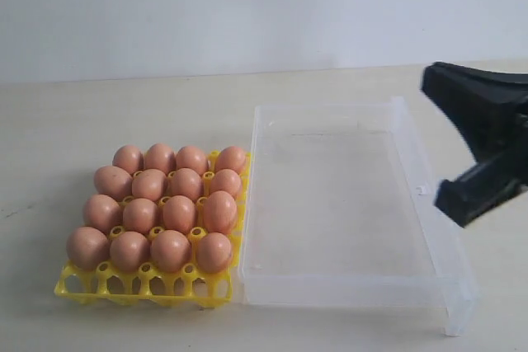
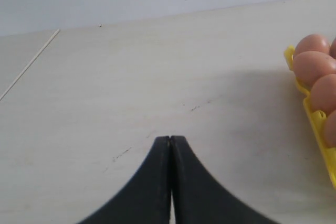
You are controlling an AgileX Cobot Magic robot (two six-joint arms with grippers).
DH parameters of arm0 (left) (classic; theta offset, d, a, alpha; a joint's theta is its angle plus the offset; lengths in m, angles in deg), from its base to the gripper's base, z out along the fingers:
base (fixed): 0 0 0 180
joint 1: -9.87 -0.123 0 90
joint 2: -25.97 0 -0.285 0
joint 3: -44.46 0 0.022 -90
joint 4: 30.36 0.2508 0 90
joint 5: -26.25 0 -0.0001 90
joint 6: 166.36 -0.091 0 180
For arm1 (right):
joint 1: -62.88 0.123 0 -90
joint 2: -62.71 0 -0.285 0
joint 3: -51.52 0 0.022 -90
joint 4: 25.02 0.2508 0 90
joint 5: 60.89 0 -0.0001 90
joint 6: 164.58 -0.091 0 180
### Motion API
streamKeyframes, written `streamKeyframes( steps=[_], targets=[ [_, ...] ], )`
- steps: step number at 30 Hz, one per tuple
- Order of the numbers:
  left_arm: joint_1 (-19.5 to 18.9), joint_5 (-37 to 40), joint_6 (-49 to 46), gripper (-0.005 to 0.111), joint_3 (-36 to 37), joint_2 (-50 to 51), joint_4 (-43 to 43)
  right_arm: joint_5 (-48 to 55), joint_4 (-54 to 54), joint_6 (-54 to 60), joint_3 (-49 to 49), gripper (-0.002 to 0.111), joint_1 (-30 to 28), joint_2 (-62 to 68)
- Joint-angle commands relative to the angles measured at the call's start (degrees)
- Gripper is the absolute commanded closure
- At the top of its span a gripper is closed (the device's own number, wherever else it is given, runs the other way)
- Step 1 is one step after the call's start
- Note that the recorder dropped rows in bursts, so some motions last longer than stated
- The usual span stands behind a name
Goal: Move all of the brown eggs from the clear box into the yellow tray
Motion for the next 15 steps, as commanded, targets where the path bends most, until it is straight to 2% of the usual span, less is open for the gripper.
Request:
streamKeyframes(
  steps=[1,10,15],
  targets=[
    [0.3,-0.5,0.3,0.107,-0.2,-0.3,-0.1,-0.6,0.4,1.8,7.2,0.108,-4.7,-11.5],
    [0.3,-0.5,0.3,0.107,-0.2,-0.3,-0.1,0.6,3.9,1.8,14.5,0.108,-6.3,-24.8],
    [0.3,-0.5,0.3,0.107,-0.2,-0.3,-0.1,3.5,3.4,1.8,14.7,0.108,-14.5,-32.1]
  ],
)
